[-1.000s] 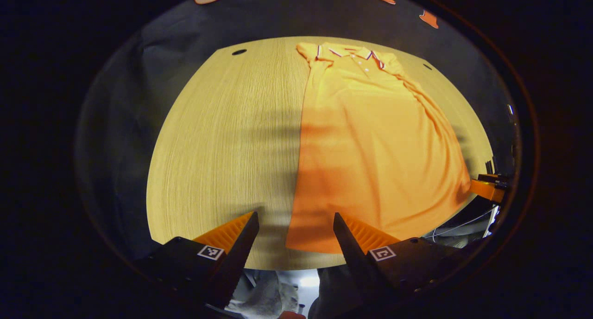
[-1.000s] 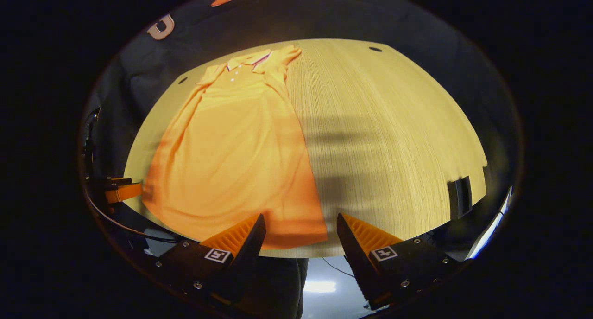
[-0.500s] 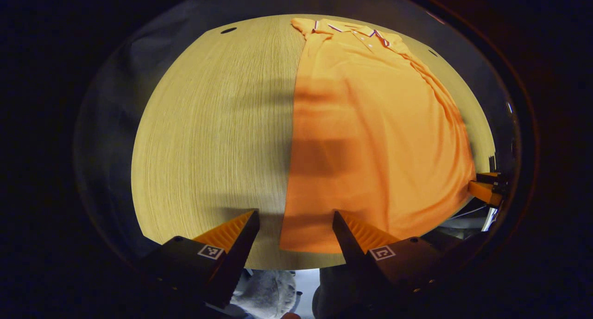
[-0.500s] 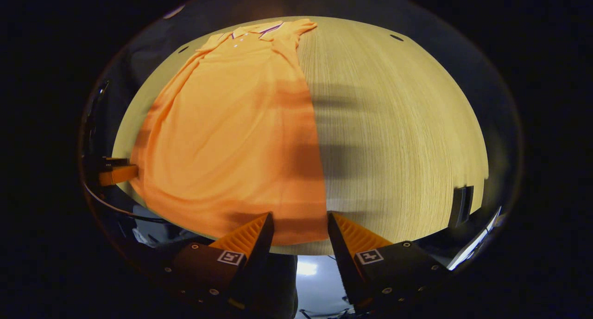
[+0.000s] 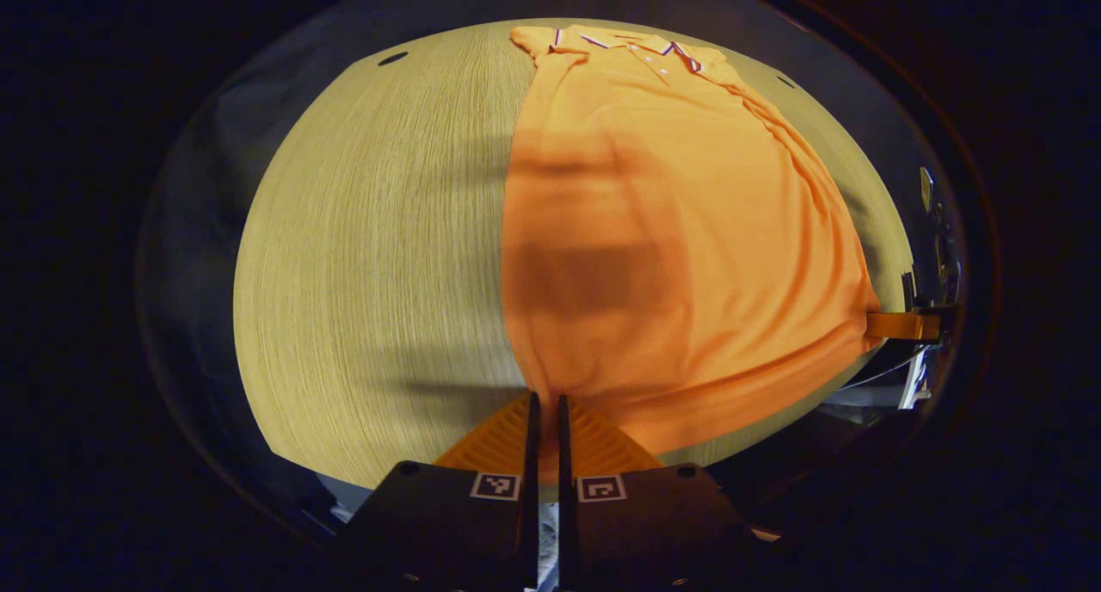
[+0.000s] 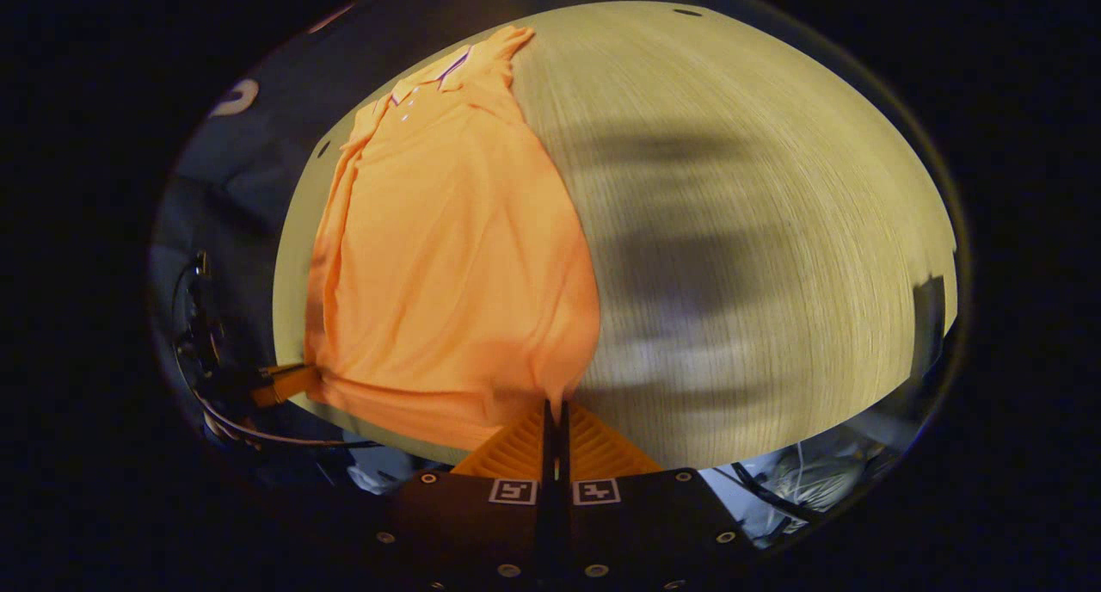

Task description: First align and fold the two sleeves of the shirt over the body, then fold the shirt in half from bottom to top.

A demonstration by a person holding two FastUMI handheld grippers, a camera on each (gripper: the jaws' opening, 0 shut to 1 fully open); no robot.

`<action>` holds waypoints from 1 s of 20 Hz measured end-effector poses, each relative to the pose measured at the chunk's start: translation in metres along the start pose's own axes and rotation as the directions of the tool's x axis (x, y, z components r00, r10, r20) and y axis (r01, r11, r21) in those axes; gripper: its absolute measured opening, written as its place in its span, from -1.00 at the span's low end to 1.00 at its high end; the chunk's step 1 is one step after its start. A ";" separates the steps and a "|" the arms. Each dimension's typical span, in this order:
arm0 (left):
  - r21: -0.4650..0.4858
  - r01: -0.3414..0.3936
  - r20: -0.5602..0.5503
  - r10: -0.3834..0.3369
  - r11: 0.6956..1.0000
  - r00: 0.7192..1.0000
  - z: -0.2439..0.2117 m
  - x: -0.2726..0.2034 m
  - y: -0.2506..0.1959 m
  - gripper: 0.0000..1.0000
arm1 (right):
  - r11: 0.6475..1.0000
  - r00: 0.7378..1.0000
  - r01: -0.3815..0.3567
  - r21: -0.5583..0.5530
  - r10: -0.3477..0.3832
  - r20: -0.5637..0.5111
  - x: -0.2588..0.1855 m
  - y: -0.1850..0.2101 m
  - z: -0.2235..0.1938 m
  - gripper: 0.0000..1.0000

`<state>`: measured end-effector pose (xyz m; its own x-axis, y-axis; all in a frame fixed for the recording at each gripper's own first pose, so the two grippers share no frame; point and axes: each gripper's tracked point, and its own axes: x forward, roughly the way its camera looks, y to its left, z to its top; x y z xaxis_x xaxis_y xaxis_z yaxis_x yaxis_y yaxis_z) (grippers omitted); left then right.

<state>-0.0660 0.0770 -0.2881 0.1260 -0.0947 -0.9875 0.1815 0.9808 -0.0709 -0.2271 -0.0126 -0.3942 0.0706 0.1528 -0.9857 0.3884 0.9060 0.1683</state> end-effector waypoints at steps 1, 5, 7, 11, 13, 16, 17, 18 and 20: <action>-0.024 0.020 -0.009 -0.020 1.000 1.000 -0.008 -0.003 -0.001 -0.98 | 1.000 1.000 -0.005 0.005 0.005 0.014 0.000 0.002 0.000 -0.97; -0.082 0.070 -0.023 -0.072 0.994 0.997 -0.013 -0.012 -0.005 -0.98 | 0.998 1.000 -0.002 -0.060 0.004 0.020 -0.007 0.011 0.003 -0.99; -0.076 0.076 -0.007 -0.077 0.994 0.997 -0.011 -0.019 -0.007 -0.98 | 0.997 1.000 -0.009 -0.077 0.011 0.023 -0.010 0.019 0.009 -0.99; -0.069 0.085 0.031 -0.083 0.994 0.996 -0.002 -0.033 -0.007 -0.98 | 0.997 0.997 0.013 -0.073 -0.008 0.072 -0.022 0.019 0.022 -0.99; -0.054 0.092 0.056 -0.089 0.994 0.994 0.003 -0.041 -0.009 -0.98 | 0.997 0.996 0.028 -0.070 -0.021 0.092 -0.029 0.021 0.026 -0.99; -0.028 0.096 0.092 -0.093 0.995 0.991 0.011 -0.053 -0.010 -0.98 | 0.995 0.991 0.057 -0.087 -0.046 0.128 -0.041 0.025 0.031 -0.99; -0.025 0.100 0.108 -0.097 0.995 0.989 0.016 -0.057 -0.011 -0.98 | 0.994 0.987 0.061 -0.086 -0.047 0.153 -0.045 0.029 0.036 -0.99; -0.021 0.107 0.122 -0.104 0.994 0.987 0.021 -0.061 -0.012 -0.97 | 0.994 0.984 0.068 -0.089 -0.052 0.171 -0.048 0.031 0.041 -0.99; -0.016 0.112 0.149 -0.108 0.994 0.983 0.031 -0.067 -0.011 -0.98 | 0.994 0.978 0.066 -0.085 -0.047 0.205 -0.056 0.037 0.049 -0.99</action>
<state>-0.0459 0.0671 -0.2170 0.2500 -0.2245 -0.9419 0.1791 0.9667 -0.1829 -0.1713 -0.0073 -0.3324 0.2391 0.0257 -0.9706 0.3128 0.9443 0.1020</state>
